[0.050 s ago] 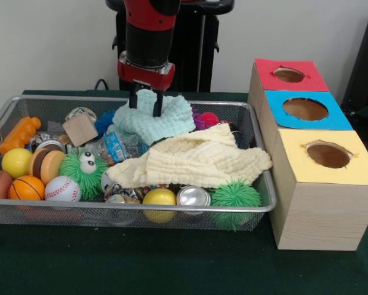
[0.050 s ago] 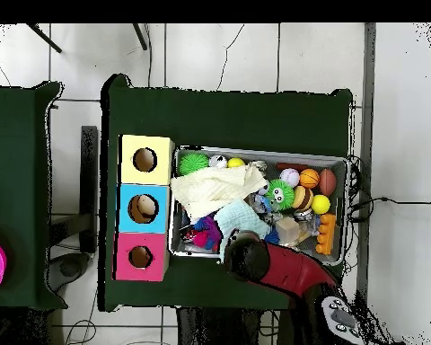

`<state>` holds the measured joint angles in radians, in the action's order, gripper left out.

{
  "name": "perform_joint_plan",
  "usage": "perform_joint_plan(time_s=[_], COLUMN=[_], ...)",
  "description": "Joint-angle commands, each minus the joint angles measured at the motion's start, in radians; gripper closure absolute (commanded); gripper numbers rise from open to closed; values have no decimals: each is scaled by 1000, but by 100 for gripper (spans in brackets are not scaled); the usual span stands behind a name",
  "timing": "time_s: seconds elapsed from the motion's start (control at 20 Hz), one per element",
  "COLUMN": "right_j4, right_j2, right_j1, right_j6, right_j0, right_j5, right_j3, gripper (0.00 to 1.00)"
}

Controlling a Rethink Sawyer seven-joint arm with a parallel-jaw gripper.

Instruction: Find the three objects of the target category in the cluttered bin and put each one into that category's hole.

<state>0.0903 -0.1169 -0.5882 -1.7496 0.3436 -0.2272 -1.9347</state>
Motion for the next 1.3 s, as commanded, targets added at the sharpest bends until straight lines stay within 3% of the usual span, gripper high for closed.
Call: perform_joint_plan(time_s=[0.05, 0.15, 0.6, 0.75, 0.9, 1.05, 1.3], right_j4=[15, 16, -2, -4, -7, -9, -4], right_j2=[-25, 7, -2, 0, -28, -47, -4], right_j1=[77, 63, 39, -30, -157, -232, -232], right_j6=[-135, -117, -120, -101, -64, -47, -55], right_j0=[-43, -19, -28, -16, -28, -35, 4], right_j5=[52, 63, 21, -47, -204, -318, -294], right_j3=[127, 119, 112, 82, 60, 62, 44], gripper=[100, 100, 100, 100, 100, 100, 100])
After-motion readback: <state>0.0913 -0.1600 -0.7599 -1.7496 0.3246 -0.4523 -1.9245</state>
